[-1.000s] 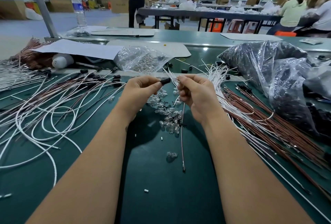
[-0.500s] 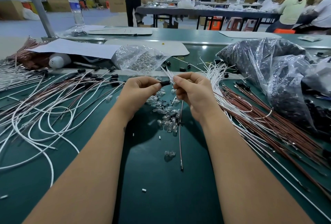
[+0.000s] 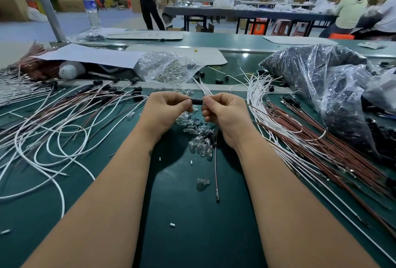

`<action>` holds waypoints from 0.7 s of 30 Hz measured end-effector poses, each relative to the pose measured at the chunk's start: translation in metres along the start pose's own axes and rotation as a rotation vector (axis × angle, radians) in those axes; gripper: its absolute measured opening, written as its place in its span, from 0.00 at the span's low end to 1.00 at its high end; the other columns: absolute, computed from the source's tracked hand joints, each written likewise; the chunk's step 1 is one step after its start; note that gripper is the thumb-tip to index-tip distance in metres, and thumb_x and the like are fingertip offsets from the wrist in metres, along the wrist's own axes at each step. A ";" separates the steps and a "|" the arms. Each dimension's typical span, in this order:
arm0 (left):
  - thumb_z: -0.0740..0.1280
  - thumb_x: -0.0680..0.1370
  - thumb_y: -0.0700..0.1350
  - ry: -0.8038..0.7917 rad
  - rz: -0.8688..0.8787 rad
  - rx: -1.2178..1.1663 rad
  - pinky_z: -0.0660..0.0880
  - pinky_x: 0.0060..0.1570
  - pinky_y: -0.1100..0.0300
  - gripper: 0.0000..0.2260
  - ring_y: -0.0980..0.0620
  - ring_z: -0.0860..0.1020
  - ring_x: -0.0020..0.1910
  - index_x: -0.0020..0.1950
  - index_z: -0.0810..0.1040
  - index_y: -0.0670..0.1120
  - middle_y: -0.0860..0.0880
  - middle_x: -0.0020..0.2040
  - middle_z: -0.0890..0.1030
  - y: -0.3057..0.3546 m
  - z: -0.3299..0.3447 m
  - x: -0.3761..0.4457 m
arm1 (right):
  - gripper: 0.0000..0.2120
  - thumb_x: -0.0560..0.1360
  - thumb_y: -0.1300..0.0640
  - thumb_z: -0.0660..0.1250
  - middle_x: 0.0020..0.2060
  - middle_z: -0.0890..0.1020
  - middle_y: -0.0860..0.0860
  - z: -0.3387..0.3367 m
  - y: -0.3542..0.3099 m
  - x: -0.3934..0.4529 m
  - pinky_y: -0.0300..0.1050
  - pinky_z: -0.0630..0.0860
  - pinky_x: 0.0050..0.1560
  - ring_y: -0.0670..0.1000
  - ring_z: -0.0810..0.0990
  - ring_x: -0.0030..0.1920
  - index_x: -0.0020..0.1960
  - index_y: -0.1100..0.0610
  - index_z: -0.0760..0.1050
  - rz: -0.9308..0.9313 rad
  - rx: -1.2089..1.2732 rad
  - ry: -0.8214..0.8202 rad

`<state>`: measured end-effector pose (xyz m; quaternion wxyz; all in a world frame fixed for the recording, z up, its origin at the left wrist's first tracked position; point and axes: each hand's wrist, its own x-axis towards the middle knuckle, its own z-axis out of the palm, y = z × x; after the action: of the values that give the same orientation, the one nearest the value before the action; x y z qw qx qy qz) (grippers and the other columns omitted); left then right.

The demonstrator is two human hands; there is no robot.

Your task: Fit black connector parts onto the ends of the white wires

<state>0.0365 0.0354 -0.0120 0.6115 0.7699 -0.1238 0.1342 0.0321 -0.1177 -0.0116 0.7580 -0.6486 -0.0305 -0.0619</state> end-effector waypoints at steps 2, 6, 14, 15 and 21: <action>0.71 0.75 0.37 0.005 -0.014 0.005 0.73 0.40 0.72 0.07 0.61 0.78 0.32 0.41 0.82 0.48 0.55 0.30 0.82 -0.002 0.002 -0.001 | 0.06 0.77 0.67 0.66 0.30 0.78 0.55 0.003 0.002 -0.001 0.36 0.74 0.28 0.45 0.75 0.26 0.41 0.63 0.75 -0.012 -0.001 0.008; 0.70 0.76 0.38 -0.003 -0.037 0.033 0.72 0.37 0.72 0.07 0.62 0.77 0.31 0.40 0.82 0.49 0.55 0.30 0.82 -0.003 0.004 0.000 | 0.08 0.78 0.67 0.65 0.29 0.76 0.53 0.006 0.003 -0.003 0.35 0.73 0.27 0.43 0.74 0.25 0.40 0.61 0.73 -0.046 -0.020 0.023; 0.70 0.75 0.36 -0.032 -0.058 -0.073 0.73 0.40 0.72 0.07 0.60 0.78 0.31 0.41 0.82 0.47 0.52 0.29 0.82 -0.006 0.000 0.002 | 0.09 0.78 0.67 0.64 0.29 0.76 0.54 0.008 0.005 -0.003 0.36 0.73 0.28 0.45 0.73 0.26 0.39 0.60 0.72 -0.081 -0.035 -0.003; 0.70 0.75 0.36 -0.038 -0.056 -0.070 0.74 0.41 0.71 0.07 0.60 0.78 0.31 0.40 0.82 0.47 0.52 0.30 0.82 -0.006 -0.001 0.002 | 0.09 0.78 0.67 0.64 0.29 0.76 0.54 0.008 0.005 -0.003 0.36 0.73 0.29 0.46 0.73 0.26 0.39 0.60 0.72 -0.086 -0.043 -0.008; 0.69 0.76 0.37 -0.040 -0.052 -0.081 0.74 0.42 0.70 0.07 0.59 0.79 0.32 0.41 0.82 0.47 0.52 0.30 0.83 -0.008 0.000 0.002 | 0.09 0.78 0.67 0.64 0.28 0.76 0.52 0.009 0.005 -0.005 0.37 0.74 0.29 0.45 0.73 0.25 0.39 0.60 0.73 -0.112 -0.074 -0.026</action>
<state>0.0416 0.0374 -0.0183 0.6428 0.7501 -0.1210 0.0977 0.0285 -0.1074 -0.0161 0.7282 -0.6743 -0.0742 -0.0971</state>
